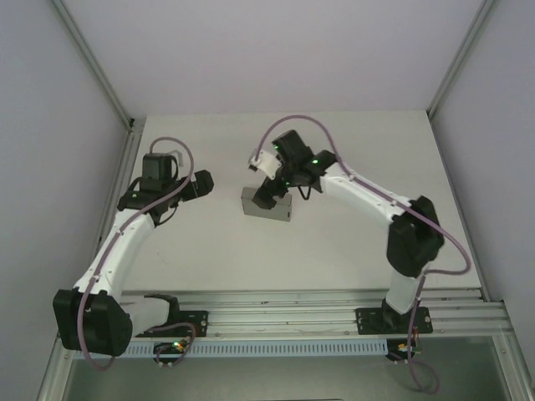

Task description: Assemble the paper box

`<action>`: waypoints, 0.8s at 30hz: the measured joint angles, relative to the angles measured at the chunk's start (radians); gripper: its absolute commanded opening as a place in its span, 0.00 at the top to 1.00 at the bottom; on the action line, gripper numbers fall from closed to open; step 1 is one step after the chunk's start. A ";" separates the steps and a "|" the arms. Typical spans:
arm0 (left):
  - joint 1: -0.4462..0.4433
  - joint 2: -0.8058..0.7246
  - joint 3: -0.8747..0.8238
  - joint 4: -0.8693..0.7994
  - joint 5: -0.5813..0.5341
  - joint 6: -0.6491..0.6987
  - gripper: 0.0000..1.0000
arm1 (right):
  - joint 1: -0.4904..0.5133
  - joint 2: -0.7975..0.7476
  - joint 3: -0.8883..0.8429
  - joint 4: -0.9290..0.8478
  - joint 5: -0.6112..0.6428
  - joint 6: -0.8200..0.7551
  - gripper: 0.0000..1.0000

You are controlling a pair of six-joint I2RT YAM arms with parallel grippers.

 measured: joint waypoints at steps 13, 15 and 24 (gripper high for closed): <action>0.005 -0.004 -0.062 0.024 0.054 -0.022 0.00 | 0.011 0.243 0.180 -0.196 0.214 -0.142 0.49; 0.005 -0.004 -0.063 0.027 0.056 -0.023 0.00 | 0.011 0.246 0.185 -0.204 0.216 -0.163 0.58; 0.005 -0.034 -0.079 0.031 0.058 -0.026 0.00 | 0.039 0.150 0.005 0.008 0.405 -0.361 0.60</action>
